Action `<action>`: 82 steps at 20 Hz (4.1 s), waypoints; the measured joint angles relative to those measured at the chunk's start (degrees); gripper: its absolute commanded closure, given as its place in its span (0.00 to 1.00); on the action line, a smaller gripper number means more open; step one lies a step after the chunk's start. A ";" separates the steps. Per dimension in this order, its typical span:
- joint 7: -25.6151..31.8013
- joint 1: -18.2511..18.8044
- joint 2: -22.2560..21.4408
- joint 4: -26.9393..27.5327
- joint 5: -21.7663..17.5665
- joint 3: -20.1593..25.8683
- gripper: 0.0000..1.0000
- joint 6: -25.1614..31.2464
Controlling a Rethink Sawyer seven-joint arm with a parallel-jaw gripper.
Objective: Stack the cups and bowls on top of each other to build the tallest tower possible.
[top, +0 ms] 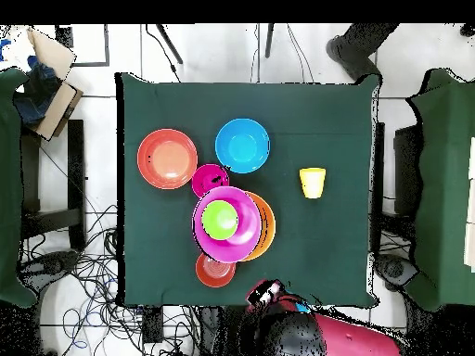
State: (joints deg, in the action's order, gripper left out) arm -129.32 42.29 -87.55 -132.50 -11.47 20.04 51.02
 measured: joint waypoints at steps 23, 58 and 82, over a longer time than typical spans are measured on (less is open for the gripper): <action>-8.20 -22.86 17.04 10.56 -0.12 -3.06 1.00 -0.07; -10.86 -17.76 27.19 14.45 -1.72 -10.90 1.00 -14.83; -10.86 -18.07 20.79 13.33 -4.24 -12.80 1.00 -12.34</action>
State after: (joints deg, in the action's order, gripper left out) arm -140.18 24.22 -66.76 -119.18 -15.71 7.23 38.68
